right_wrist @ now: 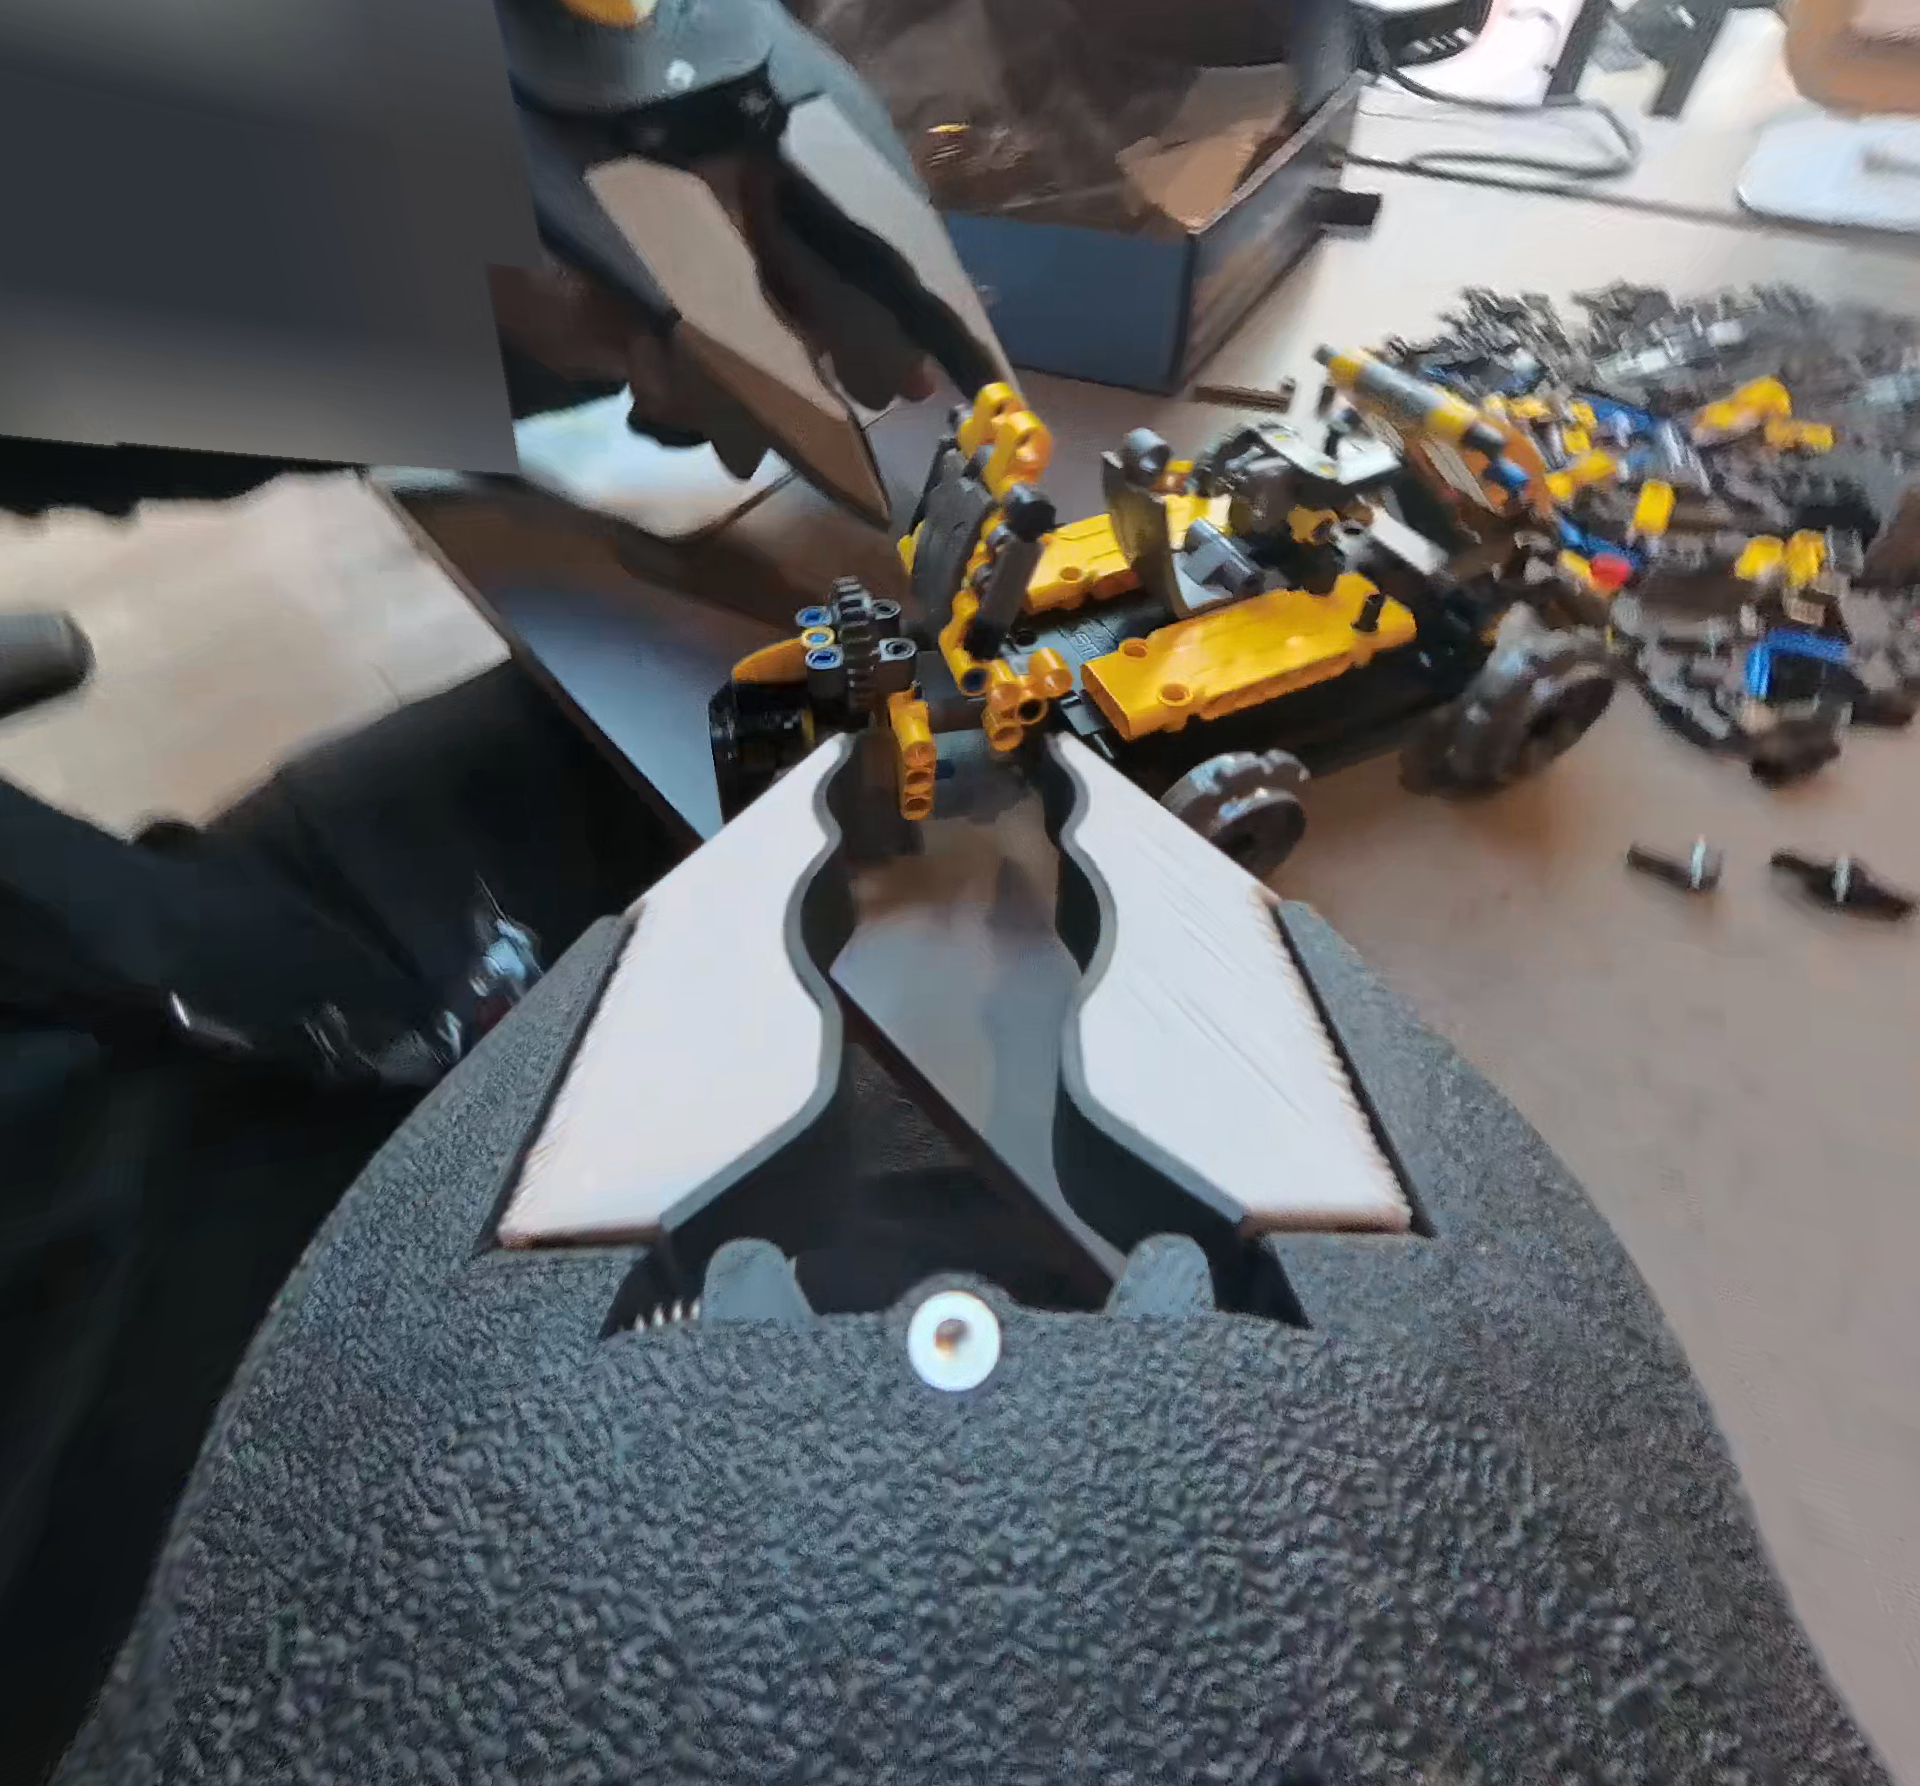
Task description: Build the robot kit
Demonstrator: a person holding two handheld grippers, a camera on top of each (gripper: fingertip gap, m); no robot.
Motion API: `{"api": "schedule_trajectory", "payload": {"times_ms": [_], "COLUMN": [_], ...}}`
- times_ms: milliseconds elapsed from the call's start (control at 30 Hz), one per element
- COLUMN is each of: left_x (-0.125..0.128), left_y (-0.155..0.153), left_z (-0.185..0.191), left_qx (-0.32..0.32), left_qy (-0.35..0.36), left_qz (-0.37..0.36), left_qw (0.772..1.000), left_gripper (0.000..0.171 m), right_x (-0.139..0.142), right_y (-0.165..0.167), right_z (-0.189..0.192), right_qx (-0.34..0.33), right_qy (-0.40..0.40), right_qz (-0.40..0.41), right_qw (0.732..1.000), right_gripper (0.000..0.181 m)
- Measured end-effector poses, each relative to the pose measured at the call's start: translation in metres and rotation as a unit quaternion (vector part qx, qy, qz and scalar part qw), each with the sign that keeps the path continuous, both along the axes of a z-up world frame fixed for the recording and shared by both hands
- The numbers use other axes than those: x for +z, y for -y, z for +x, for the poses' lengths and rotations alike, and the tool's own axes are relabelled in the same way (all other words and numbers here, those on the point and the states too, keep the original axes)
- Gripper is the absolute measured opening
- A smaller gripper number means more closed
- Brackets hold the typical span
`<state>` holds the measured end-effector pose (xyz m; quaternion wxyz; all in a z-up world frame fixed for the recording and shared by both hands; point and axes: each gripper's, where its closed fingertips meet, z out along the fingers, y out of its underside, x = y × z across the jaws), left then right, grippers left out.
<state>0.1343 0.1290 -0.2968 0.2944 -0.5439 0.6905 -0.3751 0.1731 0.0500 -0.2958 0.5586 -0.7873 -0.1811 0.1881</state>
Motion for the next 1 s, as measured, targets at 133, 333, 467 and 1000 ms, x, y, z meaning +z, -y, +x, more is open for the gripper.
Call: {"api": "schedule_trajectory", "payload": {"times_ms": [133, 333, 467, 1000], "left_x": [-0.015, -0.03, -0.031, 0.01], "left_y": [-0.002, 0.0, 0.012, 0.072], "left_z": [0.009, 0.015, 0.017, 0.015], "left_qx": [0.0, 0.002, 0.027, 0.024], "left_qy": [-0.029, -0.051, -0.064, -0.013], "left_qz": [-0.039, 0.004, 0.003, -0.07], "left_qw": [0.999, 0.999, 0.998, 0.997], "left_gripper": [0.048, 0.04, 0.039, 0.04], "right_x": [-0.008, -0.025, -0.032, -0.033], "right_y": [0.001, -0.008, -0.01, 0.022], "right_z": [-0.016, -0.036, -0.035, 0.018], "right_qx": [-0.075, -0.144, -0.133, -0.008], "right_qy": [-0.073, -0.035, -0.004, 0.06], "right_qz": [-0.063, -0.09, -0.113, -0.143], "right_qw": [0.992, 0.985, 0.985, 0.988], "right_gripper": [0.055, 0.081, 0.084, 0.082]}}
